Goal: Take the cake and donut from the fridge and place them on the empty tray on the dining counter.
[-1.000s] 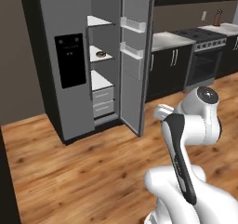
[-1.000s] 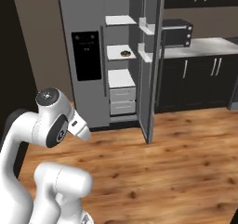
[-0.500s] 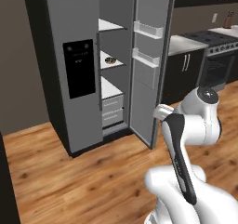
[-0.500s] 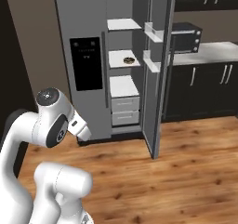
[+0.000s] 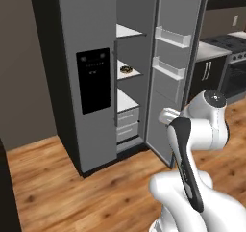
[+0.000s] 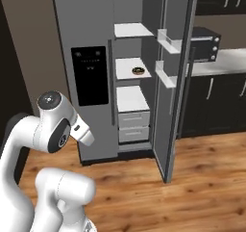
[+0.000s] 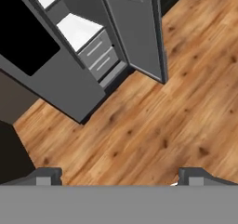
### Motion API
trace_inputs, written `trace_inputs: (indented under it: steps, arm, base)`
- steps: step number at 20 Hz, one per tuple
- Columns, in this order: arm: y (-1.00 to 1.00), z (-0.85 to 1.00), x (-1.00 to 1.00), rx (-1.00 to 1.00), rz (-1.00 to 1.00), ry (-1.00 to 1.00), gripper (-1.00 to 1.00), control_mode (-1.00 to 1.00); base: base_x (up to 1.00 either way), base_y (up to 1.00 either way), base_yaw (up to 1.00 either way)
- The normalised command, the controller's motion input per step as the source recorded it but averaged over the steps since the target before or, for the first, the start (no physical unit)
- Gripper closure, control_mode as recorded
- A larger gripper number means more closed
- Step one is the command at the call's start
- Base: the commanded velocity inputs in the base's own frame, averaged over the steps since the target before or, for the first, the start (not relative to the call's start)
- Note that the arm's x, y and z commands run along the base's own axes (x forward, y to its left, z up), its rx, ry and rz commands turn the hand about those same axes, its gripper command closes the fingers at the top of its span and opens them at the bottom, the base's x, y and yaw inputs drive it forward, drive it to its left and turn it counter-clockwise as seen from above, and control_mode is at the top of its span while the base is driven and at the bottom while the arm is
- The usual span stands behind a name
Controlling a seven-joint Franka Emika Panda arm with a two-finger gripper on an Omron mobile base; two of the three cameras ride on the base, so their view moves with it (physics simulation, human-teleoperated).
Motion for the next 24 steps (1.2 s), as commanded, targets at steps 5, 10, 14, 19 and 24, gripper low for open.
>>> trace_inputs:
  steps: [5, 10, 14, 19, 24]
  arm:
    - [0.0, 0.0, 0.0, 0.0, 0.0, 0.0, -1.0, 1.0]
    - [0.0, 0.0, 0.0, 0.0, 0.0, 0.0, -1.0, 1.0]
    - [0.0, 0.0, 0.0, 0.0, 0.0, 0.0, -1.0, 1.0]
    - [0.0, 0.0, 0.0, 0.0, 0.0, 0.0, -1.0, 1.0]
    - [0.0, 0.0, 0.0, 0.0, 0.0, 0.0, -1.0, 1.0]
  base:
    - [0.78, -0.09, 0.06]
    - [0.69, -0.23, 0.09]
    - [0.55, -0.3, 0.1]
    - [0.53, -0.22, 0.09]
    - [0.5, -0.24, 0.1]
